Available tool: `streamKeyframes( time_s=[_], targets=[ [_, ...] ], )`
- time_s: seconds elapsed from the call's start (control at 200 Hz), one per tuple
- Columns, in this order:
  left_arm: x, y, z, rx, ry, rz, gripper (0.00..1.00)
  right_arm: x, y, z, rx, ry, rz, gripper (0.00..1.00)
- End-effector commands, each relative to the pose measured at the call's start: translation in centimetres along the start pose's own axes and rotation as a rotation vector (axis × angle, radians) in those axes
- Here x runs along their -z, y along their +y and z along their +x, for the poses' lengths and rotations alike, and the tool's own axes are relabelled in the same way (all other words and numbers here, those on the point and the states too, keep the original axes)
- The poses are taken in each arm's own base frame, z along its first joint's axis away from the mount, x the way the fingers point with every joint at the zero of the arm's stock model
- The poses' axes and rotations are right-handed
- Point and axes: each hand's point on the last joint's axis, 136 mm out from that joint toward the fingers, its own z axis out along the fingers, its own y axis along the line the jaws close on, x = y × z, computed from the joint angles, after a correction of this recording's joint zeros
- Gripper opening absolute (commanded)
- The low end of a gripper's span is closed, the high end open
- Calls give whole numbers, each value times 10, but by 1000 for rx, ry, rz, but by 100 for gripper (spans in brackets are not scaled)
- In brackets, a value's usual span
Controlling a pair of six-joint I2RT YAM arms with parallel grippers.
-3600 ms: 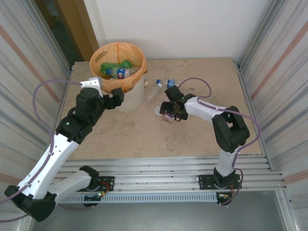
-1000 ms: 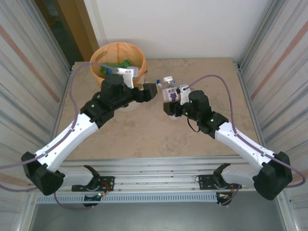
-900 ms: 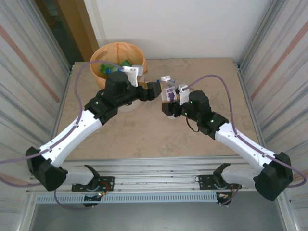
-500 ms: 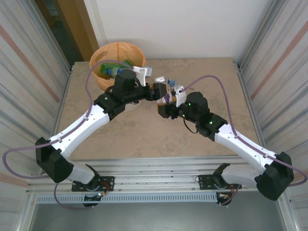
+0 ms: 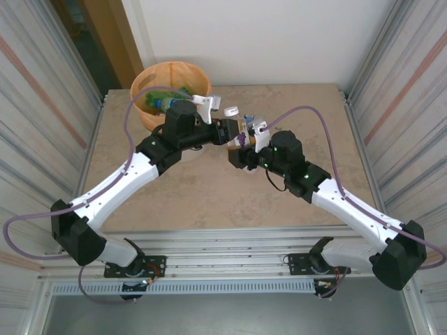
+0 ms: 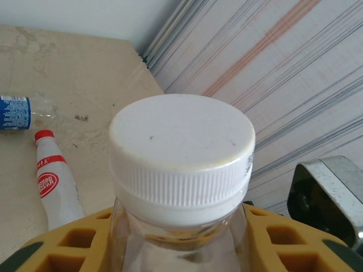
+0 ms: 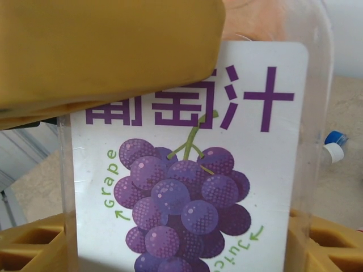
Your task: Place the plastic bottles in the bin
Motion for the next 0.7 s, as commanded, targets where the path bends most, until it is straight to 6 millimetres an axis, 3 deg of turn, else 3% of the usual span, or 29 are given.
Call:
streamKeyframes(
  time_s=[0.0, 0.135, 0.321, 0.466, 0.601, 0.696],
  targets=[
    [15, -10, -16, -58, -69, -6, 14, 7, 14, -28, 35, -67, -27, 77],
    [36, -5, -41, -132, -129, -85, 11, 17, 8, -26, 38, -74, 10, 100],
    [80, 0, -94, -288, -243, -230, 9, 35, -9, -20, 12, -72, 107, 98],
    [111, 3, -135, -437, -321, -384, 9, 45, -36, -12, -51, -45, 257, 98],
    [128, 23, -167, -570, -353, -594, 8, 52, -68, -1, -144, -8, 398, 98],
    [136, 47, -186, -629, -333, -737, 8, 55, -88, 6, -229, 17, 448, 98]
  ],
)
